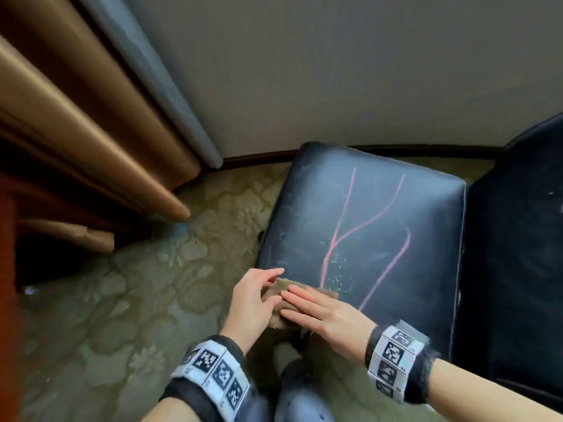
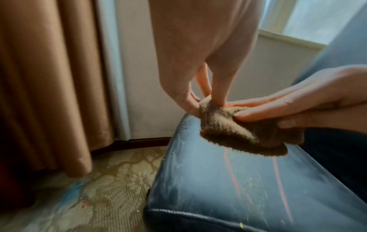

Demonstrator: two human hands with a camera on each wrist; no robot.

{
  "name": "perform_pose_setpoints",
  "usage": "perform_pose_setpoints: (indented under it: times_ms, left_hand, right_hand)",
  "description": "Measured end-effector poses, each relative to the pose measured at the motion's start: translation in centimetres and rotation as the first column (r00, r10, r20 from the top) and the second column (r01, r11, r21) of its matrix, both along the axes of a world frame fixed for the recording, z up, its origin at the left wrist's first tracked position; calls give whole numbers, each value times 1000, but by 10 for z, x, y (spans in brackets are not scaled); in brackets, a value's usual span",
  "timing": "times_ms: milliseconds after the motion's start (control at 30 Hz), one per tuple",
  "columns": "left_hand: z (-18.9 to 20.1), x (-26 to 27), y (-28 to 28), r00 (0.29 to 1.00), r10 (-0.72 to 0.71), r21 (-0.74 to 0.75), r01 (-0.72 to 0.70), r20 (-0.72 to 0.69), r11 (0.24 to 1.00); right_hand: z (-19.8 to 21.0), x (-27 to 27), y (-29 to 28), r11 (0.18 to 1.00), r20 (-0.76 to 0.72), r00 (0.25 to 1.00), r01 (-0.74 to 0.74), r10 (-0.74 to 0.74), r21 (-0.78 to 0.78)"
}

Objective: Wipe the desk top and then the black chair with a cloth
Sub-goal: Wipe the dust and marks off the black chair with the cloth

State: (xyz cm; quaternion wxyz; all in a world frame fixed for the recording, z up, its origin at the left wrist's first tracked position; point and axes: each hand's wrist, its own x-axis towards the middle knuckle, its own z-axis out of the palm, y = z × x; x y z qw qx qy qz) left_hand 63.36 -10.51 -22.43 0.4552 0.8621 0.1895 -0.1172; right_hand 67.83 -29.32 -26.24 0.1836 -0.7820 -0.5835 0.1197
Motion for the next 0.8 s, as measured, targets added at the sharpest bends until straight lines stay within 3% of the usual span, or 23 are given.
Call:
perform_pose_setpoints:
  times_ms: [200, 333, 467, 567, 700, 800]
  left_hand:
    - [-87, 38, -4, 979, -83, 55, 73, 188, 996]
    - [-138, 72, 22, 970, -93, 148, 60, 227, 987]
    - [-163, 75, 40, 944, -281, 383, 198, 175, 902]
    - [-166, 50, 31, 901, -404, 501, 280, 156, 819]
    - [-169, 32, -2, 934, -340, 463, 351, -109, 814]
    - [-182, 59, -7, 970, -212, 401, 243, -122, 883]
  right_hand:
    - [-89, 8, -11, 977, 98, 972, 213, -214, 26]
    - [-127, 37, -21, 901, 182, 890, 432, -419, -36]
    - [-138, 73, -33, 770, 262, 803, 592, -536, -237]
    - [-136, 87, -33, 706, 247, 791, 611, -559, -358]
    - [-137, 100, -42, 731, 230, 806, 592, -546, -340]
    - [-137, 128, -65, 713, 218, 780, 626, -587, -317]
